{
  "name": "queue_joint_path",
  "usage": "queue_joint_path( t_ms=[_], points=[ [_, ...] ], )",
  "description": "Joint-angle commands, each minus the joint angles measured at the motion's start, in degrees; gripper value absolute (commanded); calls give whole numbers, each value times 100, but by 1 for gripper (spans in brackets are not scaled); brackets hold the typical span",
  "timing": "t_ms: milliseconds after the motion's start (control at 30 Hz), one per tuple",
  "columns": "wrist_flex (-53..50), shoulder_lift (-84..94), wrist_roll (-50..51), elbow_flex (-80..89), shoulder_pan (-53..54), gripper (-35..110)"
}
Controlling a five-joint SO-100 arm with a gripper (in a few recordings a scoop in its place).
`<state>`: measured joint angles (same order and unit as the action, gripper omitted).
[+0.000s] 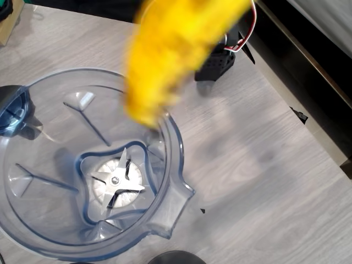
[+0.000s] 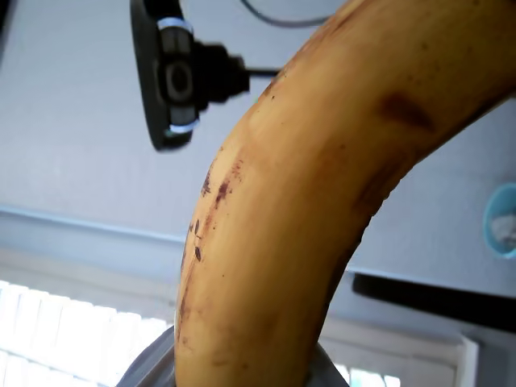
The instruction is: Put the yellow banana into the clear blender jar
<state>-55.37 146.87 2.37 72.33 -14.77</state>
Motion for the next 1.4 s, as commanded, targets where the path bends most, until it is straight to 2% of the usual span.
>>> queue_joint_path(
  t_ms=[0, 200, 367, 600, 967, 1000, 1100, 1367],
  points=[
    [211, -167, 0, -272, 650, 5],
    [158, -1266, 237, -167, 1652, 5],
    [149, -2215, 492, 97, 2021, 5],
    [149, -2760, 633, 158, 2074, 6],
    [229, -2769, 642, 1125, 1934, 7],
    [229, -2760, 642, 1178, 1925, 9],
    [132, -2804, 615, 1213, 1907, 26],
    [79, -2760, 615, 1222, 1916, 32]
  ],
)
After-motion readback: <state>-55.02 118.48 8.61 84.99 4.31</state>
